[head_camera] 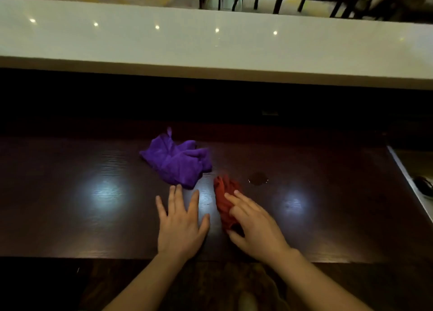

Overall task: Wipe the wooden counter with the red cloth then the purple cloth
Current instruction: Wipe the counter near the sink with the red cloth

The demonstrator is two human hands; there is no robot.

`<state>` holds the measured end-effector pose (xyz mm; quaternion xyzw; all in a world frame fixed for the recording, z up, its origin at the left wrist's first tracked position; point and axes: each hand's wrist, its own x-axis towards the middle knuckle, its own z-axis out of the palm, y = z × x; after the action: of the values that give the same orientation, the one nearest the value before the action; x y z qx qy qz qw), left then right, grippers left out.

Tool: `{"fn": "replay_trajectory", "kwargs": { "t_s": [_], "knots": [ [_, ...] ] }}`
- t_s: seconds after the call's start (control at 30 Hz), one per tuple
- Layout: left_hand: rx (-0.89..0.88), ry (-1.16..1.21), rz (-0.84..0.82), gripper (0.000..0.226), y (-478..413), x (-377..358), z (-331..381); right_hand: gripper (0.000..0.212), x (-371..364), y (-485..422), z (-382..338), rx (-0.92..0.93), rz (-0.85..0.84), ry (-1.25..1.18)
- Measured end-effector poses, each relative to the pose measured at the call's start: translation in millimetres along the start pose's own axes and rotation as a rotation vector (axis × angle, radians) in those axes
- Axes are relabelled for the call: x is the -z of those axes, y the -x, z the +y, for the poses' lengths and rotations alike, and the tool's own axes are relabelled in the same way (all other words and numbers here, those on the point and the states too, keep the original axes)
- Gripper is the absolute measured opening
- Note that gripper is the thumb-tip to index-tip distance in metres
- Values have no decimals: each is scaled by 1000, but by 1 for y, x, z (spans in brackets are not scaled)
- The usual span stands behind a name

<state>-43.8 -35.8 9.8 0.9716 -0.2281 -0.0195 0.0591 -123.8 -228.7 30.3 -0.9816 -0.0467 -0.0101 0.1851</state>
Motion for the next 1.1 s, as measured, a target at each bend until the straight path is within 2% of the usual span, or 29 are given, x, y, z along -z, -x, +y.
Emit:
{"fn": "replay_trajectory", "kwargs": {
  "t_s": [0.1, 0.27, 0.33, 0.4, 0.47, 0.5, 0.6, 0.67, 0.73, 0.8, 0.87, 0.93, 1.0, 1.1],
  "knots": [
    [35, 7, -12, 69, -1, -3, 22, 42, 12, 16, 31, -68, 67, 20],
    [90, 3, 18, 68, -4, -11, 25, 53, 36, 20, 74, -392, 244, 28],
    [91, 15, 32, 67, -4, -12, 25, 55, 26, 26, 60, -311, 209, 43],
    [86, 35, 48, 66, -5, -13, 24, 51, 13, 44, 51, -119, 87, 72],
    [94, 46, 65, 64, -4, -16, 22, 46, 16, 53, 65, -40, 22, 87],
    [97, 51, 74, 63, -3, -17, 21, 44, 21, 48, 77, -78, 43, 81],
    [103, 68, 103, 62, -4, -18, 22, 34, 37, 6, 105, -362, 188, -43],
    [107, 67, 115, 61, -4, -18, 22, 28, 39, -25, 103, -435, 203, -120],
    [107, 67, 118, 61, -3, -17, 23, 22, 32, -32, 89, -326, 200, -115],
    [108, 67, 118, 61, -3, -17, 23, 20, 19, -10, 71, -127, 153, -91],
    [111, 67, 122, 61, -3, -18, 22, 26, 7, 27, 60, 95, 62, -63],
    [110, 65, 122, 61, -4, -20, 21, 36, 8, 44, 71, 215, 17, -21],
    [112, 64, 128, 60, -4, -22, 20, 47, 17, 34, 89, 146, 60, -23],
    [105, 60, 138, 59, -4, -21, 21, 50, 30, -9, 95, -187, 185, -114]
  ]
}}
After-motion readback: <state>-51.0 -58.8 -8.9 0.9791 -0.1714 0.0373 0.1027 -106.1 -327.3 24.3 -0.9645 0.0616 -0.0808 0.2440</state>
